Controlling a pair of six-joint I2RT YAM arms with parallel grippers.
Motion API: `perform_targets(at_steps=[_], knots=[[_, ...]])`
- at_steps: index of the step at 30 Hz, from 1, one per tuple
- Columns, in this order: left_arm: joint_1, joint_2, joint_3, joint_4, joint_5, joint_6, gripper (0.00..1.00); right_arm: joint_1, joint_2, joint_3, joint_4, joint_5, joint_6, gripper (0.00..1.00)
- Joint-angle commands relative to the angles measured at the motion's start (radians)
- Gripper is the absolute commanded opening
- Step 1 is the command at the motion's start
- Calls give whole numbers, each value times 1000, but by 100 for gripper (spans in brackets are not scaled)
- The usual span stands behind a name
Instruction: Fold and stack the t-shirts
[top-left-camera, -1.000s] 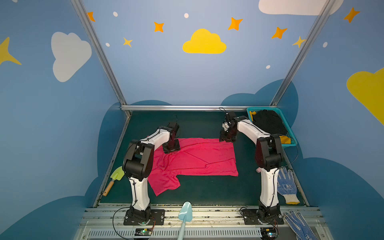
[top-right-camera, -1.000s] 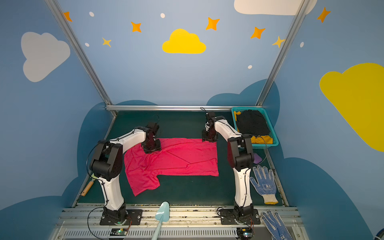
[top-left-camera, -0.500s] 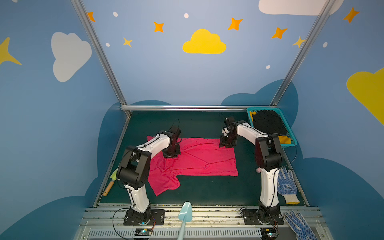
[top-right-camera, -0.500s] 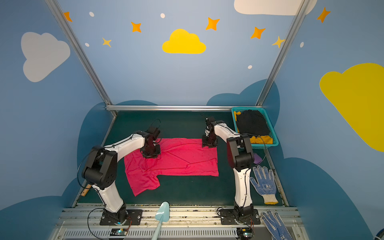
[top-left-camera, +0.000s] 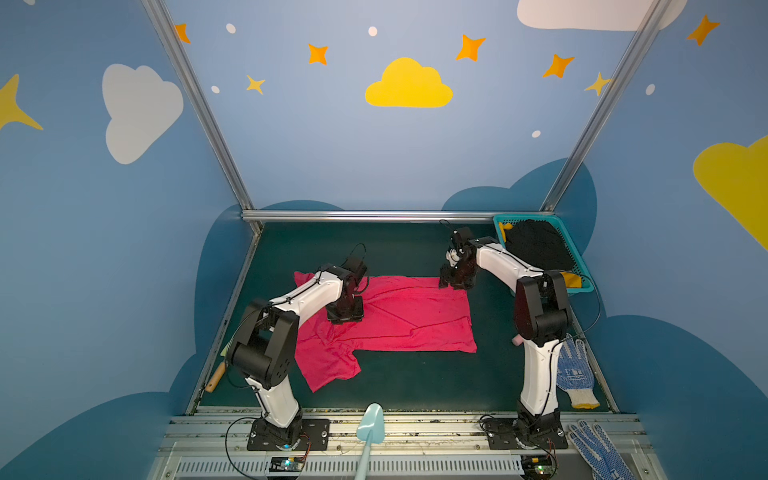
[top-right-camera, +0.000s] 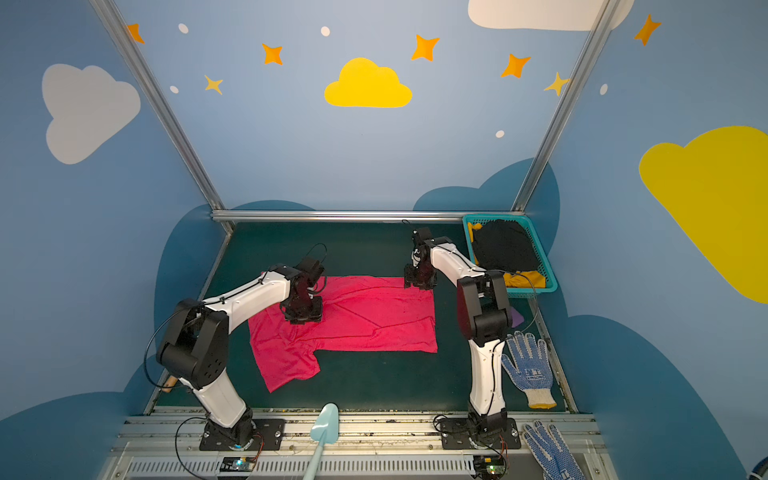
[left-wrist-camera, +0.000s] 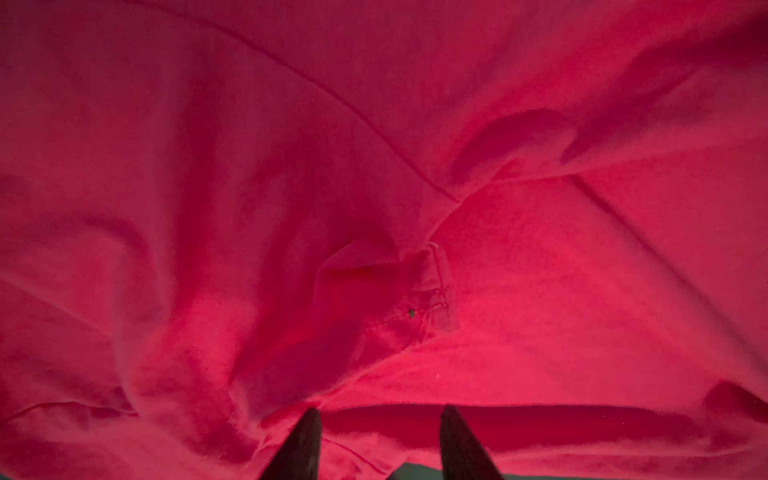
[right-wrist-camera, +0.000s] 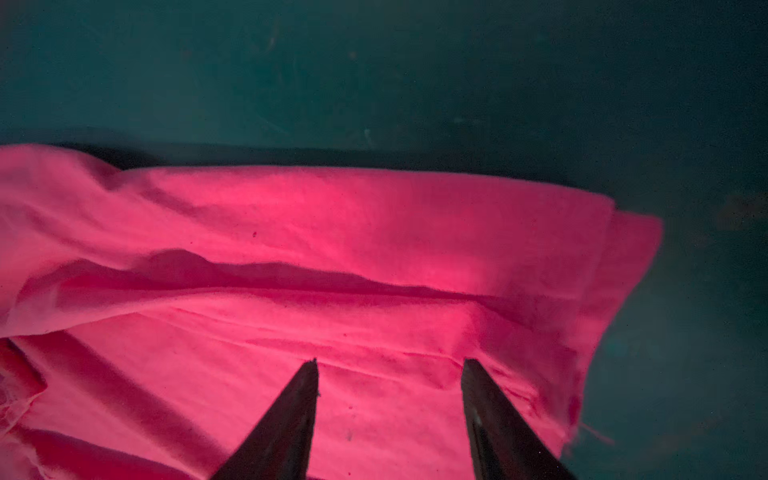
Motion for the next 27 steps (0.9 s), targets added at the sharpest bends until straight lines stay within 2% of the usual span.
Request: perform_targets(at_steps=[1, 7, 10, 14, 21, 27], knots=[[1, -22, 112, -27, -22, 31, 57, -24, 2, 60, -52, 61, -18, 59], [7, 169, 341, -63, -16, 81, 56, -57, 30, 89, -68, 83, -34, 59], [15, 266, 435, -81, -6, 100, 55, -63, 60, 118, -91, 77, -38, 55], [32, 375, 517, -91, 4, 116, 54, -58, 73, 115, -89, 49, -36, 45], [76, 475, 592, -85, 37, 112, 53, -55, 81, 90, -88, 38, -35, 37], [103, 516, 606, -77, 54, 107, 53, -50, 75, 63, -78, 22, -31, 26]])
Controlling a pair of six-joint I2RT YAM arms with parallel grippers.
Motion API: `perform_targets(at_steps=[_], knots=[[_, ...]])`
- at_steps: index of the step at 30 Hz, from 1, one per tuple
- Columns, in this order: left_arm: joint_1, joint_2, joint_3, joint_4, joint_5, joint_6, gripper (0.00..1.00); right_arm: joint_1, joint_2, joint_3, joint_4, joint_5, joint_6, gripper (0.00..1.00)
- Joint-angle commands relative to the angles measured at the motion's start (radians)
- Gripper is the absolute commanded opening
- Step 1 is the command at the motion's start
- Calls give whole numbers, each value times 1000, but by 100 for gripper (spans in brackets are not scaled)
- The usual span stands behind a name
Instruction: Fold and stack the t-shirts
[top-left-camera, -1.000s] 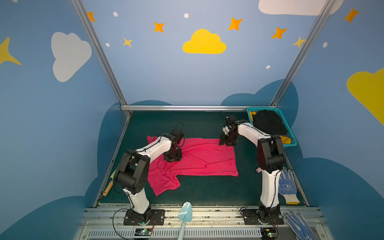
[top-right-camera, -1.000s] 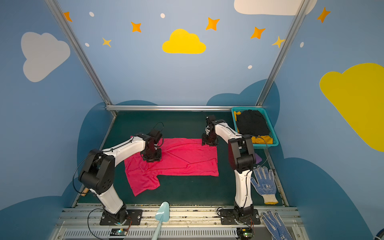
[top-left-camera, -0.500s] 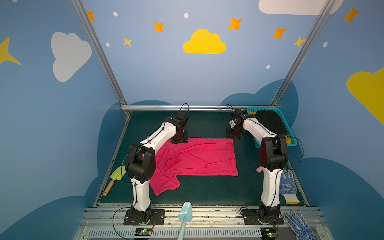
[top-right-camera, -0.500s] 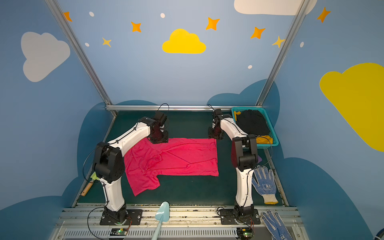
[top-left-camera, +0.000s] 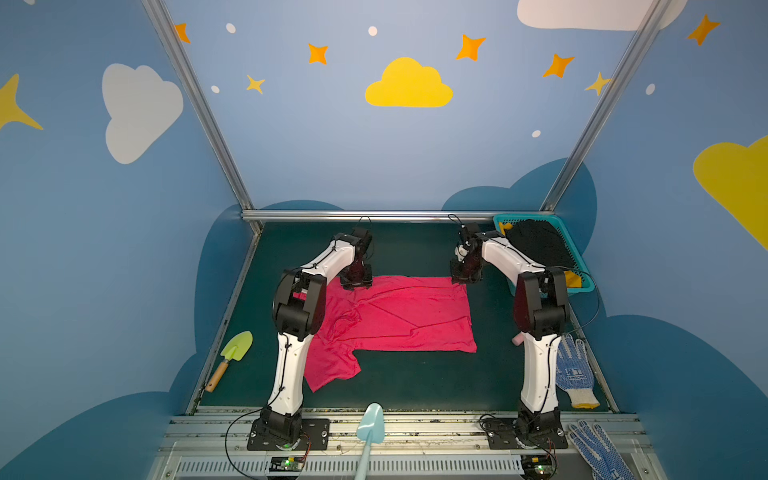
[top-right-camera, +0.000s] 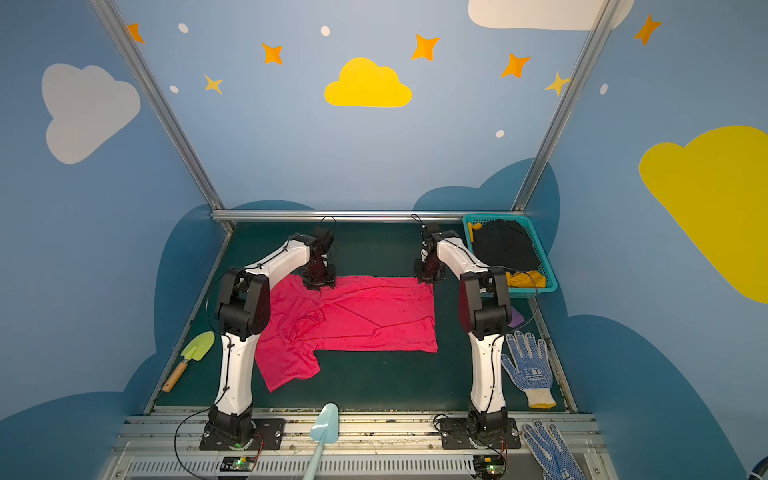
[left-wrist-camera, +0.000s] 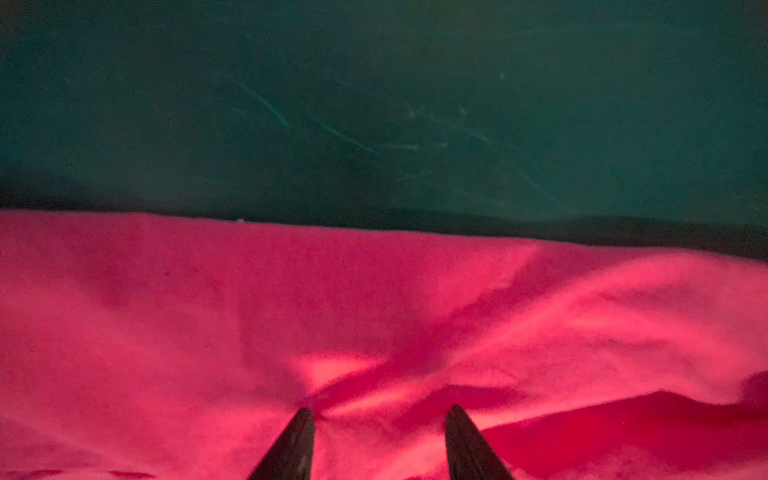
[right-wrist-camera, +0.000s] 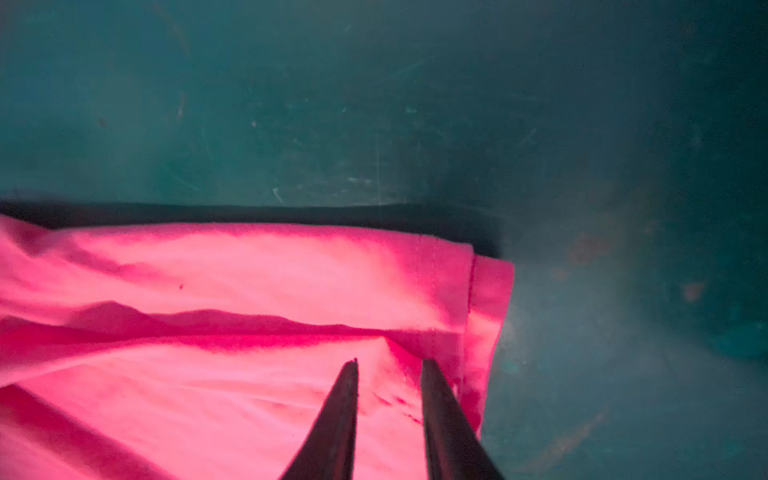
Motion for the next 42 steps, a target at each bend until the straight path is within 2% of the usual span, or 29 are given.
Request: perform_targets(at_steps=[1, 3, 6, 11, 16, 19, 35, 42], knots=[[15, 29, 17, -16, 16, 7, 53, 7, 3, -25, -16, -17, 1, 26], [24, 40, 14, -16, 19, 5, 52, 8, 1, -31, -18, -12, 2, 27], [35, 47, 7, -9, 26, 4, 52, 9, 0, -38, -21, 2, -1, 39], [44, 62, 0, -2, 28, 5, 52, 9, 3, -37, -23, 17, -5, 43], [49, 75, -7, 1, 31, 5, 52, 9, 14, -24, -33, 42, -18, 52], [52, 82, -10, 2, 31, 4, 52, 8, 21, -10, -47, 50, -24, 52], [78, 105, -21, 17, 44, -9, 51, 25, -36, -109, -16, 35, -12, 0], [88, 115, -21, 22, 46, -15, 50, 30, -98, -177, 6, 34, 0, 0]])
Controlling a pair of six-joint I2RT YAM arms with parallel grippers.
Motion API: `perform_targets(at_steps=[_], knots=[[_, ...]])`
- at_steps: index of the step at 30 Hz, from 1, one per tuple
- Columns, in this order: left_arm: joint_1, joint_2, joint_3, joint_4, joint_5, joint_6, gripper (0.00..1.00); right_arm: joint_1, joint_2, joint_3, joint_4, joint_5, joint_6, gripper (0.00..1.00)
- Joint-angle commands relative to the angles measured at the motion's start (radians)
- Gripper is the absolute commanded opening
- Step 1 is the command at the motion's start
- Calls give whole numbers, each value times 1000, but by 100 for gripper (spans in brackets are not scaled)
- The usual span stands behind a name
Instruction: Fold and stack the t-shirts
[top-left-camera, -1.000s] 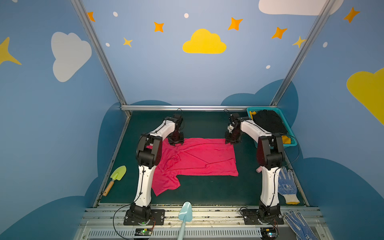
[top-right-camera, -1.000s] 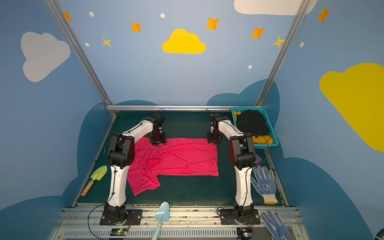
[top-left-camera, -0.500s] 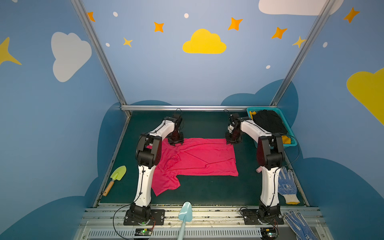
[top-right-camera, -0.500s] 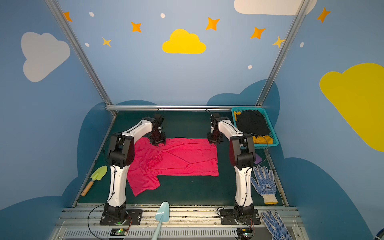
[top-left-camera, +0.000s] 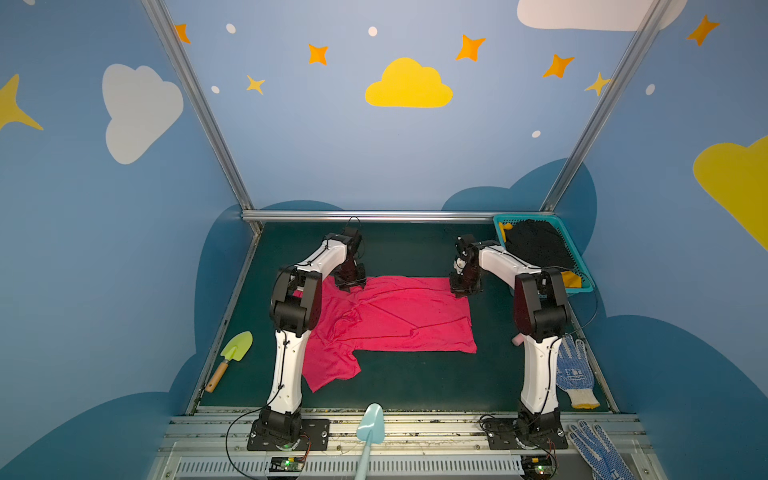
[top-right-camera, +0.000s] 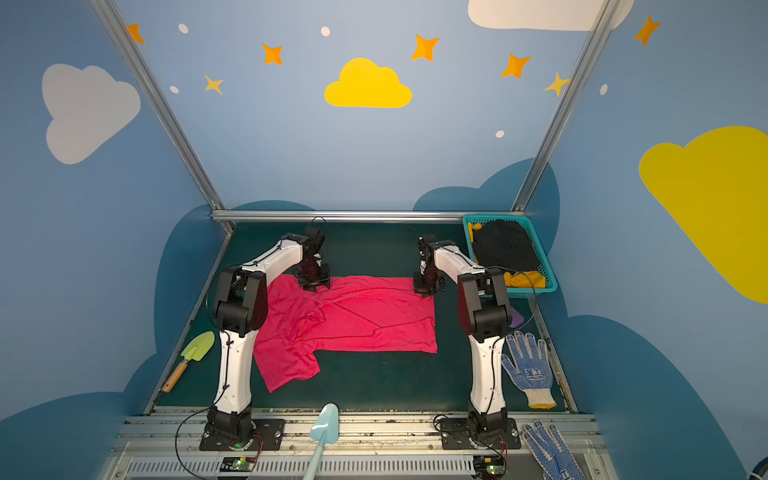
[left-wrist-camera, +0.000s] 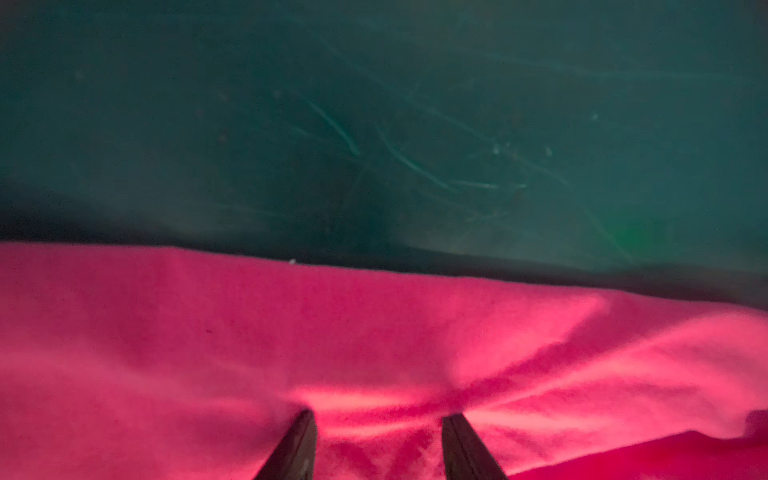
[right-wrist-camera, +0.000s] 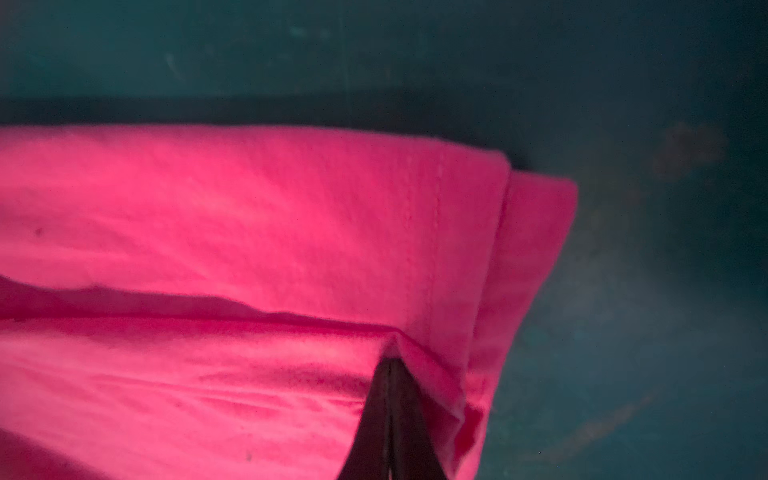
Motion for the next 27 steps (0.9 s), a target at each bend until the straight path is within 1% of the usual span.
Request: perform_targets(at_steps=[1, 10, 21, 25, 26, 27], knots=[[22, 73, -24, 11, -35, -4, 50, 8, -72, -40, -1, 7, 18, 0], [41, 89, -22, 16, -37, -8, 50, 11, -185, -176, 36, 21, 40, 0], [55, 103, -10, 17, -39, -10, 50, 16, -259, -316, 51, 39, 88, 0], [55, 98, -10, 11, -40, -8, 49, 20, -292, -315, 41, 44, 106, 0], [55, 94, -13, 14, -36, -9, 50, 23, -297, -298, 42, 41, 110, 1], [55, 91, -16, 17, -31, -11, 49, 29, -297, -272, 42, 31, 112, 7]])
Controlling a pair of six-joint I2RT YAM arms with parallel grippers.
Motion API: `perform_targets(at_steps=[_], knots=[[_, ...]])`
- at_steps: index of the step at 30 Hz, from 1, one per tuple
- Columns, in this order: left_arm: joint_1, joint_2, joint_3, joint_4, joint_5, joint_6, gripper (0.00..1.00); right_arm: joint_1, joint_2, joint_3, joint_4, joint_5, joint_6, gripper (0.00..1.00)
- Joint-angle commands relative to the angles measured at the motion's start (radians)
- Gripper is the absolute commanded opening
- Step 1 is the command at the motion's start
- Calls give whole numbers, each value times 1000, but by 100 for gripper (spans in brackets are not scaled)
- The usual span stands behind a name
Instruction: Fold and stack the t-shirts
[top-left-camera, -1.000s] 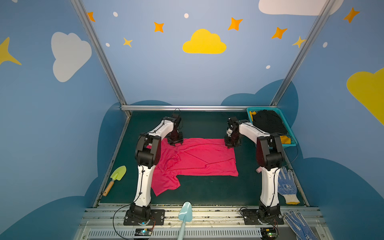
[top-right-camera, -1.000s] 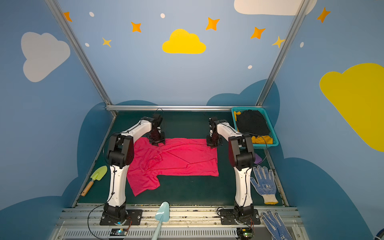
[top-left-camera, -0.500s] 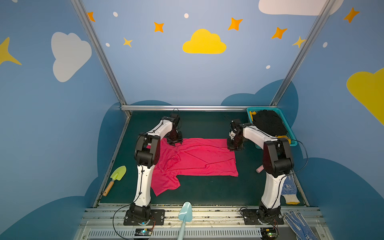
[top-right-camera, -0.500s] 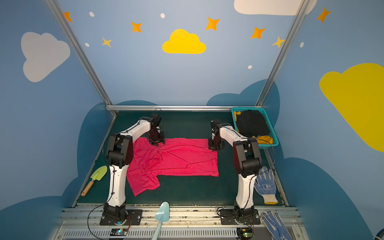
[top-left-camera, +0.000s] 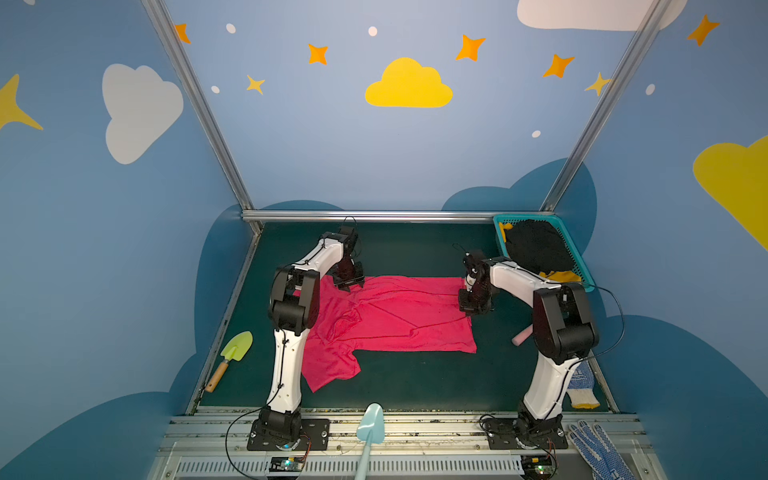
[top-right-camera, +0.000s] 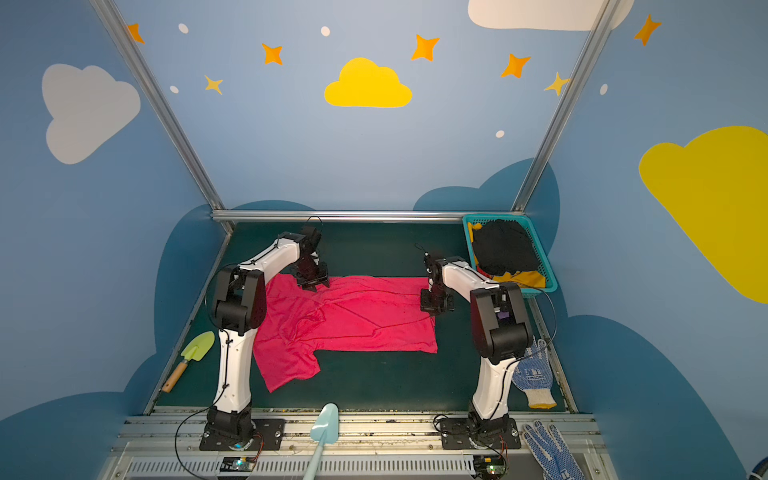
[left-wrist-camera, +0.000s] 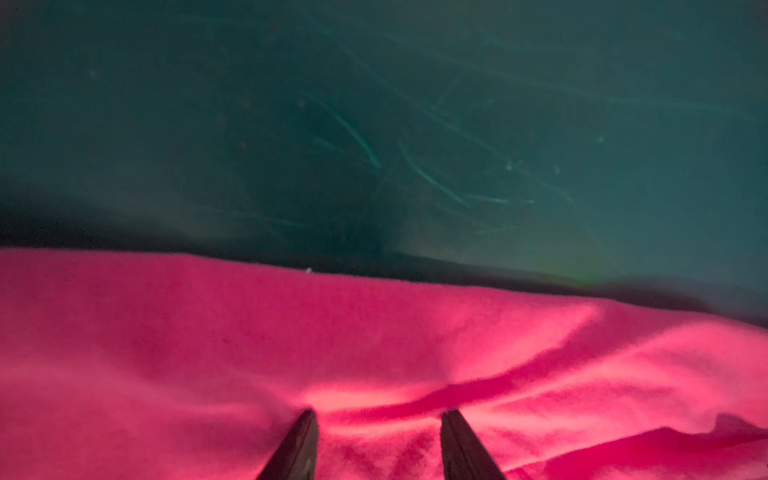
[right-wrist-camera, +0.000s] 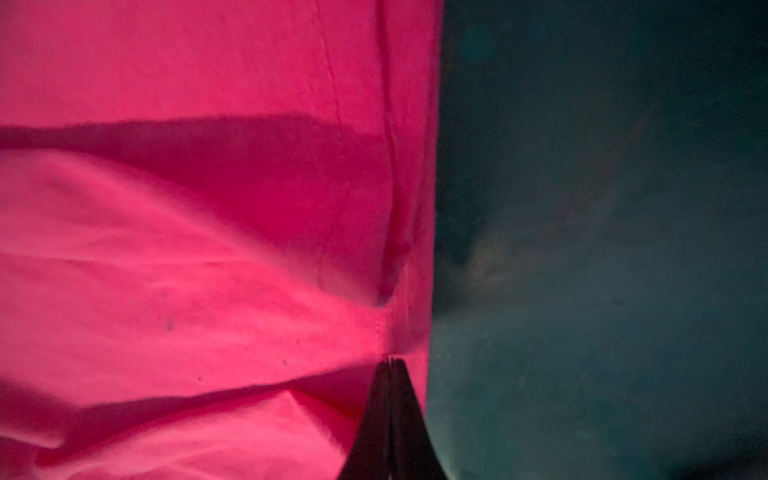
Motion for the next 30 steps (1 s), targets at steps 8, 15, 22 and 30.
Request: perform_targets(at_steps=[8, 15, 22, 30], knots=[[25, 75, -40, 29, -73, 3, 49, 92, 130, 372, 6, -101, 35, 28], [25, 73, -47, 37, -67, -1, 49, 160, 390, 621, 12, -208, 68, 4], [25, 78, -47, 35, -71, 2, 49, 209, 487, 668, 68, -285, 104, 0], [31, 89, -32, 31, -78, 6, 49, 232, 435, 531, 106, -295, 109, 0]])
